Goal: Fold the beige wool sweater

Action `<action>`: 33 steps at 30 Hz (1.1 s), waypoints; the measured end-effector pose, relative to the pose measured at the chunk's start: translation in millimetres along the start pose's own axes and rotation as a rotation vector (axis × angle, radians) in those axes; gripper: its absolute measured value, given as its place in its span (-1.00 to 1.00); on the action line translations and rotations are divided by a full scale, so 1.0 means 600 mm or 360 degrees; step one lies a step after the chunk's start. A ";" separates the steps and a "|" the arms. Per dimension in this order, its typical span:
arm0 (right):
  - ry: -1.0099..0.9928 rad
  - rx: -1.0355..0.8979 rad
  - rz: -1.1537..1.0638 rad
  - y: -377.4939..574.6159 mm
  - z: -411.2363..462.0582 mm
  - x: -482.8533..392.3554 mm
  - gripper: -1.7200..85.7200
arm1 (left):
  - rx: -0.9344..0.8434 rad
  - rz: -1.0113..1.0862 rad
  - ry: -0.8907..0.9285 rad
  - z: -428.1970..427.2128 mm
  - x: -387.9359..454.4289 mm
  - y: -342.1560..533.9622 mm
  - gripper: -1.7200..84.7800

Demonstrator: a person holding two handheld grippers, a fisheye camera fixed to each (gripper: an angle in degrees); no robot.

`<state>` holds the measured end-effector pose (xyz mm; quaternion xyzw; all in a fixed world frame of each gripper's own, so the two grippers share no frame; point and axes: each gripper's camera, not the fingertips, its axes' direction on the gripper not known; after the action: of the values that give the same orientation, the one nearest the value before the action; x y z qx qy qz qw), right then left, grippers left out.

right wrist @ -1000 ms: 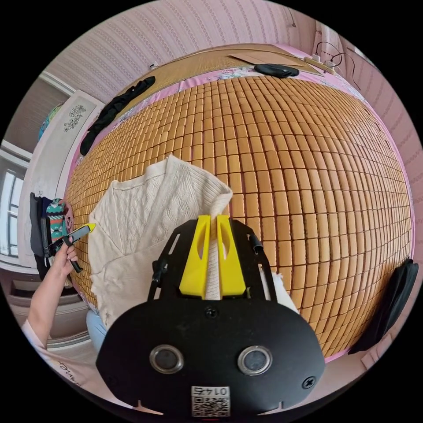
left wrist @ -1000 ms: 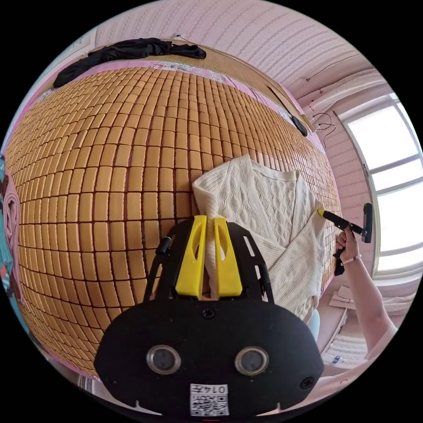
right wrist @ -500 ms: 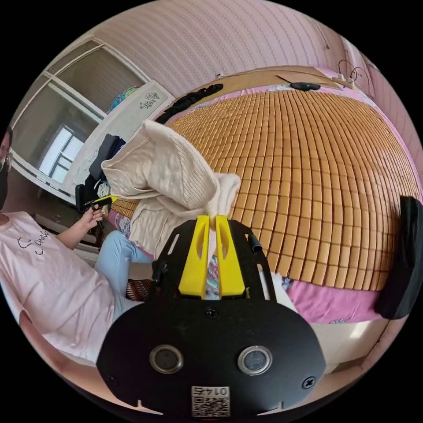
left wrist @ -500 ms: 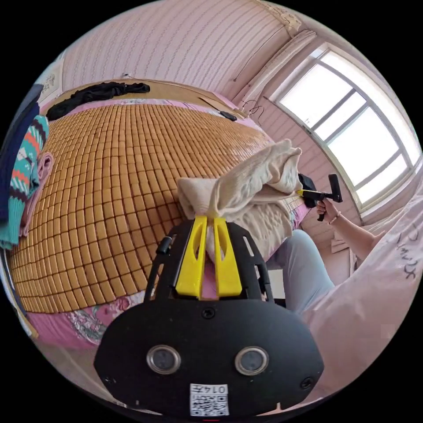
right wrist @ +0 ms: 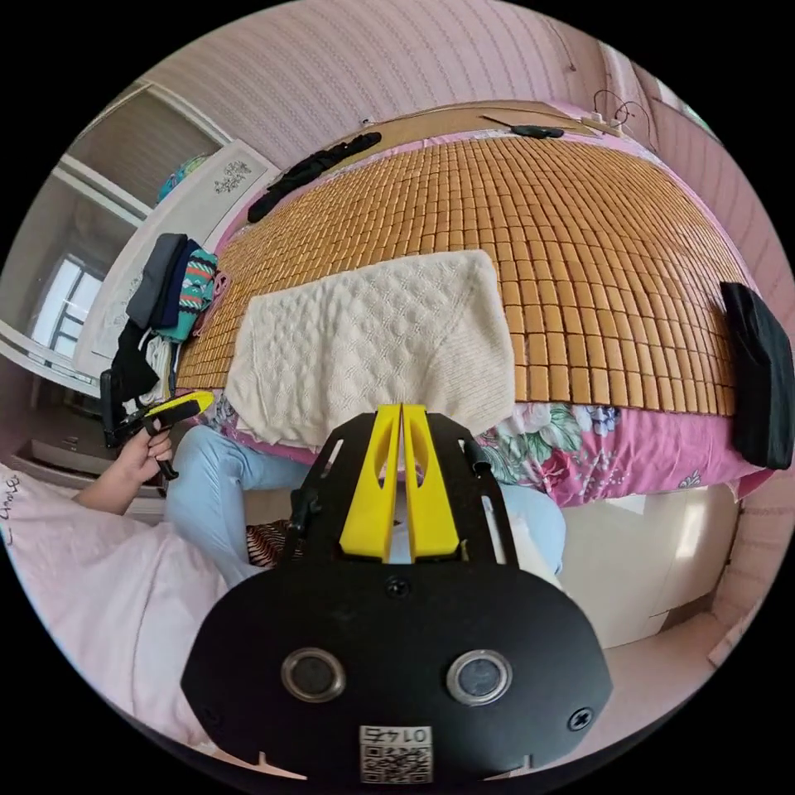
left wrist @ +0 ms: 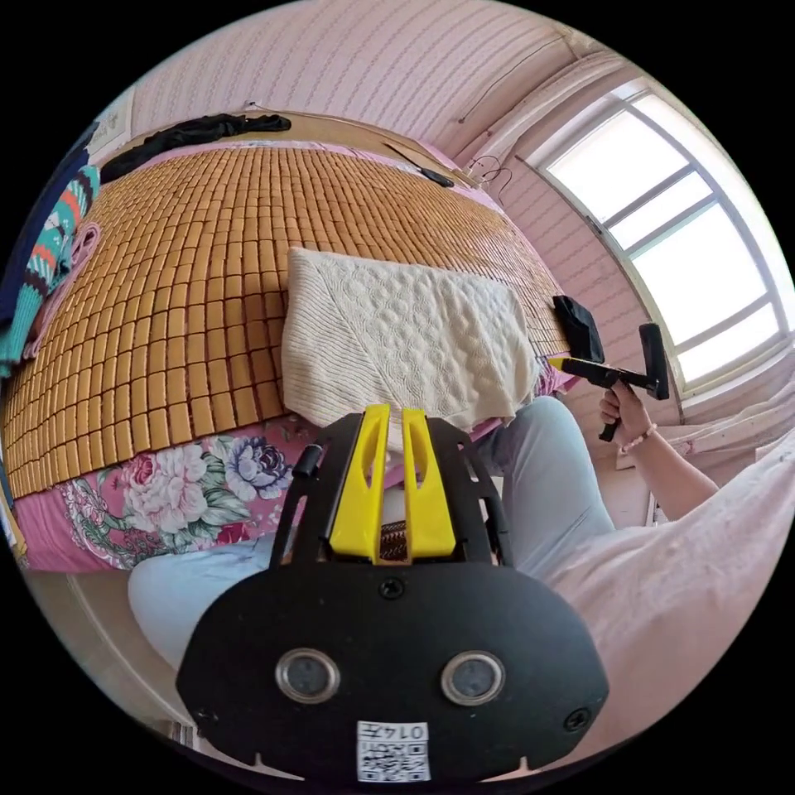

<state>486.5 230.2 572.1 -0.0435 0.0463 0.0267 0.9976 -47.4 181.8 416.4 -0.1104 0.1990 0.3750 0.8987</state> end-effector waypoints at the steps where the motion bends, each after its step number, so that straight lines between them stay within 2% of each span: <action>1: 0.0039 -0.0099 -0.0089 -0.023 0.017 -0.051 -0.97 | -0.0015 0.0050 0.0027 0.011 0.016 -0.002 -0.96; 4: 0.0140 -0.0401 -0.0380 -0.072 0.076 -0.168 -0.97 | -0.0140 0.0436 0.0011 0.070 0.117 -0.011 -0.98; 6: 0.0407 -0.0415 -0.0472 -0.086 0.111 -0.211 -0.97 | -0.0239 0.0696 -0.0252 0.121 0.184 -0.008 -0.98; 7: 0.0568 -0.0491 -0.0490 -0.092 0.145 -0.224 -0.97 | -0.0267 0.0729 -0.0300 0.133 0.193 -0.006 -0.98; 9: 0.0684 -0.0602 -0.0480 -0.094 0.188 -0.237 -0.97 | -0.0398 0.0767 -0.0354 0.180 0.203 0.000 -0.98; 13: 0.0921 -0.0576 -0.0581 -0.099 0.206 -0.298 -0.97 | -0.0580 0.0737 -0.0449 0.241 0.187 0.025 -0.98; 18: 0.0921 -0.0576 -0.0595 -0.115 0.206 -0.323 -0.98 | -0.0651 0.0723 -0.0444 0.266 0.207 0.047 -0.98; 21: 0.0822 -0.0635 -0.0631 -0.131 0.183 -0.335 -0.98 | -0.0442 0.0779 -0.0384 0.227 0.239 0.054 -0.98; 24: 0.0748 -0.0414 -0.0655 -0.162 0.138 -0.364 -0.98 | -0.0195 0.0838 -0.0360 0.191 0.272 0.052 -0.98; 27: 0.0763 -0.0334 -0.0750 -0.213 0.136 -0.393 -0.98 | 0.0052 0.0870 -0.0491 0.186 0.303 0.040 -0.96; 29: 0.0755 -0.0301 -0.0804 -0.243 0.145 -0.402 -0.98 | 0.0092 0.0909 -0.0465 0.199 0.318 0.029 -0.94; 33: 0.0655 -0.0334 -0.0874 -0.304 0.170 -0.406 -0.98 | -0.0017 0.0869 -0.0422 0.252 0.336 0.005 -0.96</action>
<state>264.2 45.7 711.9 -0.1611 0.2299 -0.2469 0.9275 121.0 363.4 462.8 -0.0075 0.1002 0.6149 0.7822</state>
